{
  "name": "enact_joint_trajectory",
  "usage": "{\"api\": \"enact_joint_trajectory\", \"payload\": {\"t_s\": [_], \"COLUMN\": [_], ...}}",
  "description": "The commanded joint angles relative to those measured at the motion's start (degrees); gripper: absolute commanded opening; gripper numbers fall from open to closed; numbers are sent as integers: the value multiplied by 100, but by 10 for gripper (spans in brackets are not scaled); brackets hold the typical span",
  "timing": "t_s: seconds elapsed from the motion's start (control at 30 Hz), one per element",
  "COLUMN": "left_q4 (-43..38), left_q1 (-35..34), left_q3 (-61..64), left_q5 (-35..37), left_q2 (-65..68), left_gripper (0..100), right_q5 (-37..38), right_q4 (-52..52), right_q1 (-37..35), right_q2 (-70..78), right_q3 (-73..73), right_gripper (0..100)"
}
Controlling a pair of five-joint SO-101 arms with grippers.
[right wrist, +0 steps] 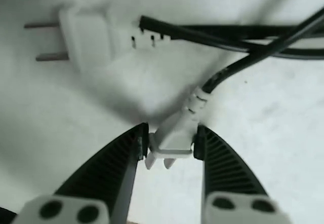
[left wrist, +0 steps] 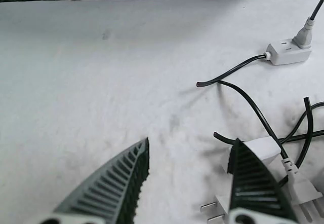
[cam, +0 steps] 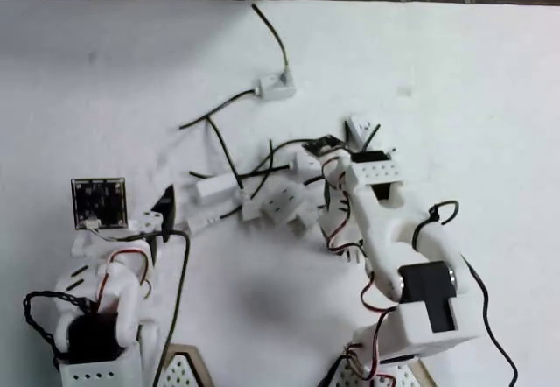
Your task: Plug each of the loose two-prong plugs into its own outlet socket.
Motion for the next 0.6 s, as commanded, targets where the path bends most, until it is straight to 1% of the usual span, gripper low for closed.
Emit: {"api": "enact_joint_trajectory", "payload": {"t_s": [0.0,0.17,0.33,0.57], "left_q4": [-123,-123,-123,-123], "left_q1": [-48,-48,-40,-40], "left_q3": [-35,-35,-35,-35], "left_q5": [35,35,35,35], "left_q2": [-31,-31,-31,-31], "left_gripper": [257,257,258,258], "right_q5": [-9,18,18,35], "right_q4": [-189,-171,198,673], "right_q1": [180,295,268,338], "right_q2": [330,338,-136,-1578], "right_q3": [-255,-492,-484,-475], "right_gripper": [115,14,17,17]}}
